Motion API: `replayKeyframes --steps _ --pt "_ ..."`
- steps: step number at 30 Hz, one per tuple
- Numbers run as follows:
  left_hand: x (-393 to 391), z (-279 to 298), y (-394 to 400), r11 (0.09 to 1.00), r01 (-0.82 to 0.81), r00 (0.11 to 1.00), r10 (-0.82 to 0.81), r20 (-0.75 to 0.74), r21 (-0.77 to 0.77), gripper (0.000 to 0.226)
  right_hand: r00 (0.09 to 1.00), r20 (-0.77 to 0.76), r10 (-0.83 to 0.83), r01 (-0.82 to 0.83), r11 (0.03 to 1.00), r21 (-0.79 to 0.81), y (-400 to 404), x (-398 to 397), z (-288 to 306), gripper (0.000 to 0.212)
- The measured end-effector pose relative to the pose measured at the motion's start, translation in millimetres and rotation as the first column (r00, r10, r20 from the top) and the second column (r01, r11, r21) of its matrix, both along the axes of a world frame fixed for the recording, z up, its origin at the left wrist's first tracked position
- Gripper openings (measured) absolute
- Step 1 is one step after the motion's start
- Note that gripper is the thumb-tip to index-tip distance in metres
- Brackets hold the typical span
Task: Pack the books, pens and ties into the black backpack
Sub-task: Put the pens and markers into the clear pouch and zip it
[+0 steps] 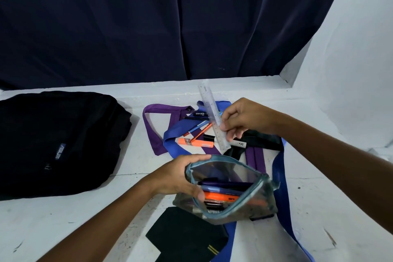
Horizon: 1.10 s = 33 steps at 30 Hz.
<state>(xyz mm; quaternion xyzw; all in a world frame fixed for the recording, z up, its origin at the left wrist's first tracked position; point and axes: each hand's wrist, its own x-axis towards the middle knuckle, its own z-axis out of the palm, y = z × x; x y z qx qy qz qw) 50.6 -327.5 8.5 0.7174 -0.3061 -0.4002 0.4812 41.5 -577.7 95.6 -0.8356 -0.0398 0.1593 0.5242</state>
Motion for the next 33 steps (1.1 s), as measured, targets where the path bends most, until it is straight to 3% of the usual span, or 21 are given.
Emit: replayKeyframes --steps 2,4,7,11,14,17,19,22,23,25,28,33 --pt "-1 0 0 1.0 0.0 1.0 0.0 -0.003 0.001 0.112 0.996 -0.031 0.08 -0.08 0.996 -0.028 7 -13 4 0.01" --pt "-2 1 0 1.0 -0.009 1.0 0.009 0.003 0.003 0.111 0.982 -0.011 0.19 -0.187 0.953 -0.237 12 -22 2 0.01" --pt "-2 0 1 1.0 -0.003 0.999 0.003 0.037 -0.001 0.098 0.927 -0.099 0.362 -0.352 0.745 -0.567 22 -32 -1 0.01" --pt "1 -6 3 0.999 -0.054 0.999 0.054 -0.007 0.005 0.115 0.86 -0.333 0.387 -0.502 0.528 -0.685 37 -38 -5 0.02" --pt "0 -7 4 0.999 -0.047 0.999 0.047 -0.026 -0.012 0.116 0.847 -0.39 0.36 -0.52 0.412 -0.748 46 -41 -12 0.023" --pt "-1 -7 4 0.999 -0.051 0.998 0.051 -0.033 -0.017 0.116 0.884 -0.33 0.33 -0.456 0.464 -0.759 47 -38 -8 0.021" --pt "-2 -6 4 0.999 -0.047 0.998 0.047 -0.031 -0.019 0.117 0.928 -0.239 0.285 -0.367 0.595 -0.715 38 -27 -2 0.018" --pt "-4 -3 3 0.999 -0.029 0.999 0.028 -0.032 -0.032 0.117 0.998 0.05 0.044 -0.004 0.786 -0.618 15 3 -10 0.013" --pt "-4 -2 3 0.999 -0.026 0.999 0.025 -0.032 -0.034 0.116 0.991 0.117 -0.057 0.116 0.803 -0.585 7 14 -20 0.013" --pt "-4 -1 3 0.999 -0.018 0.999 0.017 -0.032 -0.037 0.113 0.976 0.115 -0.188 0.219 0.802 -0.556 -4 32 -43 0.015" --pt "-4 0 3 0.999 -0.02 0.999 0.019 -0.035 -0.042 0.108 0.959 0.046 -0.279 0.259 0.803 -0.536 -6 48 -74 0.021" --pt "-5 2 1 0.999 -0.019 0.999 0.018 -0.028 -0.044 0.106 0.938 0.108 -0.331 0.331 0.752 -0.57 3 67 -97 0.028"
